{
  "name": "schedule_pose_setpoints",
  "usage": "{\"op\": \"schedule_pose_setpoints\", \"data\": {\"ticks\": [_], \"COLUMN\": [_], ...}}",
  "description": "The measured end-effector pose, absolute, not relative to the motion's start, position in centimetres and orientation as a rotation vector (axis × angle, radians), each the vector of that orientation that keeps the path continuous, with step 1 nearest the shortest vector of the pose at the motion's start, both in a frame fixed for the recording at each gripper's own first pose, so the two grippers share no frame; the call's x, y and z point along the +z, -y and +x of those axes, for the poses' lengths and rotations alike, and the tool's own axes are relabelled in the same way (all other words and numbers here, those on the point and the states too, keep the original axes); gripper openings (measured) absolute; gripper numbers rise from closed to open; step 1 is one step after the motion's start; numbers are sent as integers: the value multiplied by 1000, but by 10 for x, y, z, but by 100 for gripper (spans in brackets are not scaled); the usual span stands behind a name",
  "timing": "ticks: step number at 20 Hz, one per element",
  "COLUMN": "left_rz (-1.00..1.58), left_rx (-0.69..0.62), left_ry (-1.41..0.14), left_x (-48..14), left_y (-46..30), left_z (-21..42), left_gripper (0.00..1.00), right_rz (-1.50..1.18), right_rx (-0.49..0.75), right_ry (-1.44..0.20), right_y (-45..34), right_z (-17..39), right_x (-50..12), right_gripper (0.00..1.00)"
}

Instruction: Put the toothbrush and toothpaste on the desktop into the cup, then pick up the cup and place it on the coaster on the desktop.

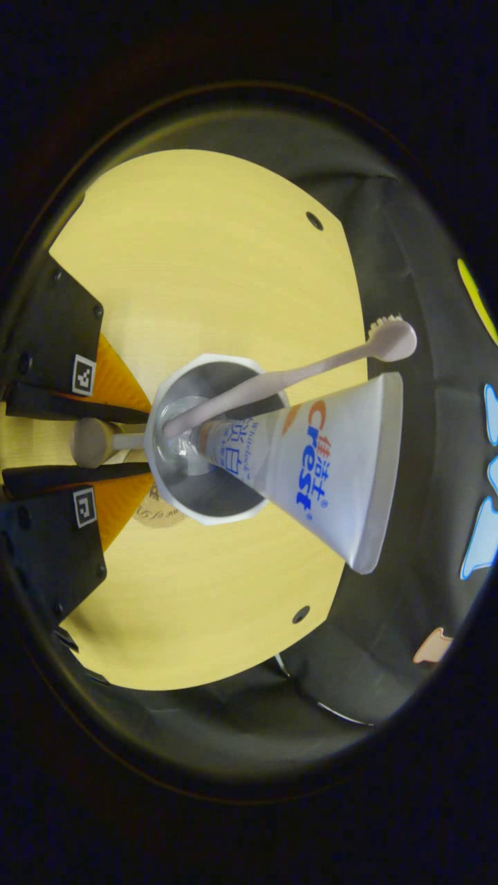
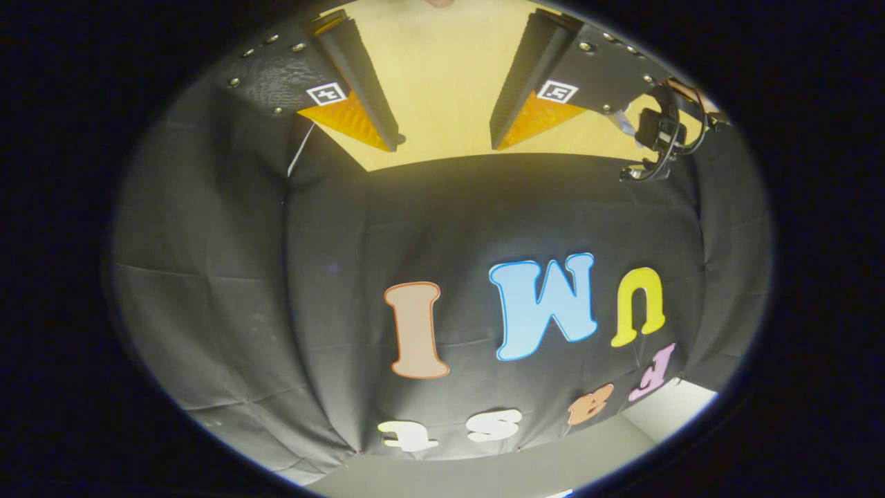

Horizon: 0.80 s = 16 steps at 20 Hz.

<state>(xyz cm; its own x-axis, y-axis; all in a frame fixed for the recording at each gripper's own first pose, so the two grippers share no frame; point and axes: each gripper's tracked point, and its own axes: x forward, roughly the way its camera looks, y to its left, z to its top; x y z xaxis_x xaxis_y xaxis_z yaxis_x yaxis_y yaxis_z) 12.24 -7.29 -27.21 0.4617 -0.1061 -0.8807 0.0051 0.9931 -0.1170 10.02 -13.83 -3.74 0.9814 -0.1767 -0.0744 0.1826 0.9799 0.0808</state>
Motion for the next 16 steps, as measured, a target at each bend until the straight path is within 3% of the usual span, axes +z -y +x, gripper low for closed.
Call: {"op": "schedule_pose_setpoints", "data": {"ticks": [16], "left_rz": [-6], "left_rx": [-132], "left_ry": [-1131], "left_x": [-297], "left_y": [106], "left_z": [113], "left_gripper": [34], "right_rz": [87], "right_rx": [-236], "right_ry": [-83], "right_y": [152], "right_z": [73], "right_x": [-38], "right_gripper": [84]}}
